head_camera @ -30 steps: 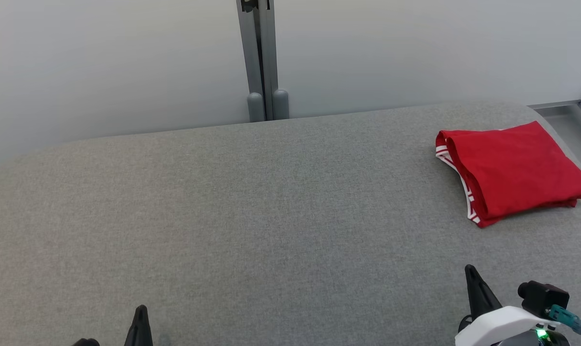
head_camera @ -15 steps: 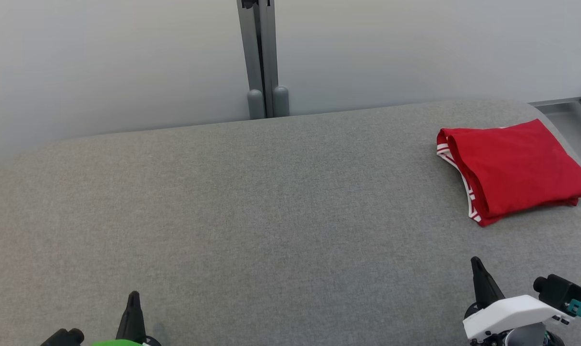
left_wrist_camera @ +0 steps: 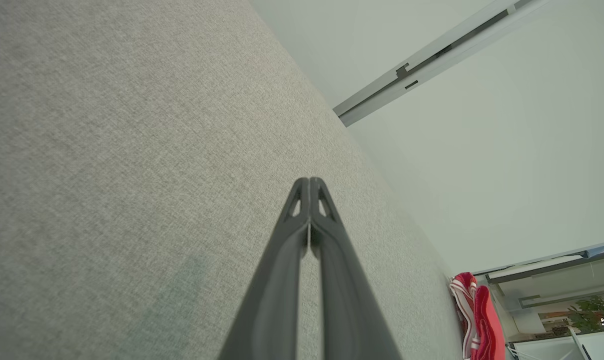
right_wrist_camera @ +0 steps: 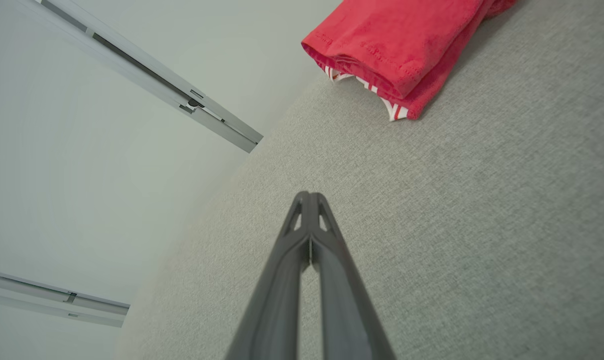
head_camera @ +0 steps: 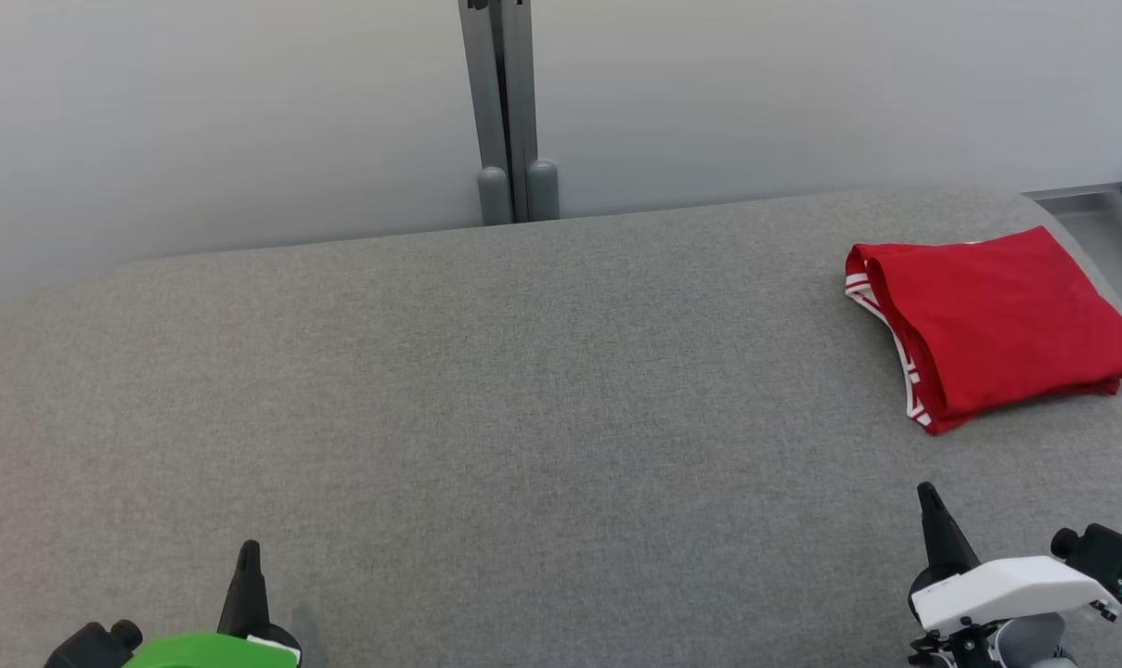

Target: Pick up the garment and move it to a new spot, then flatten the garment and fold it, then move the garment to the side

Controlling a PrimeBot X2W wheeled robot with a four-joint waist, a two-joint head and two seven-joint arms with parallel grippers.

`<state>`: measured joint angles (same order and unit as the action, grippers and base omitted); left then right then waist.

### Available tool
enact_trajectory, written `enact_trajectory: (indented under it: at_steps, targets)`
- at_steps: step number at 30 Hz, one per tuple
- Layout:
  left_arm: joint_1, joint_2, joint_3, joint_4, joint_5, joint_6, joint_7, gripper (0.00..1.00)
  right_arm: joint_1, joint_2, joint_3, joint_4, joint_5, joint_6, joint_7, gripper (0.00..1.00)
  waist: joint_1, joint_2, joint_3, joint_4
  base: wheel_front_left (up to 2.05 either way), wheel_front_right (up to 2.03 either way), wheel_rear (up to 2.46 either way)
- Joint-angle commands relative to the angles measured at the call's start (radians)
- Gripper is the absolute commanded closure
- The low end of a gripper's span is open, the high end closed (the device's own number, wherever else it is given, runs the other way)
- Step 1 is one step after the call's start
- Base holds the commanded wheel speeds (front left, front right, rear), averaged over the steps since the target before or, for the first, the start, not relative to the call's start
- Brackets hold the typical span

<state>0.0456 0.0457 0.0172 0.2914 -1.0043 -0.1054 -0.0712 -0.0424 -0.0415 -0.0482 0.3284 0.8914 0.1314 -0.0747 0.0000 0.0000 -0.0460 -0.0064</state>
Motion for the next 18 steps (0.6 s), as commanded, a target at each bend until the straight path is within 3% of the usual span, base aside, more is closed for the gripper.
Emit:
enact_trajectory:
  at_steps: [1, 18]
  targets:
    - [-0.035, 0.004, 0.008, -0.016, -0.03, -0.004, 0.007, 1.0, -0.026, -0.006, -0.005, -0.018, 0.033, 0.0, 0.009, 1.0, 0.0, 0.0, 0.001, 0.0, 0.0, 0.0, 0.0]
    - [-0.07, 0.005, 0.033, -0.025, -0.187, -0.011, 0.056, 1.0, -0.039, -0.008, -0.023, -0.037, 0.221, -0.001, 0.058, 1.0, 0.0, 0.0, 0.011, 0.001, 0.0, 0.0, 0.0]
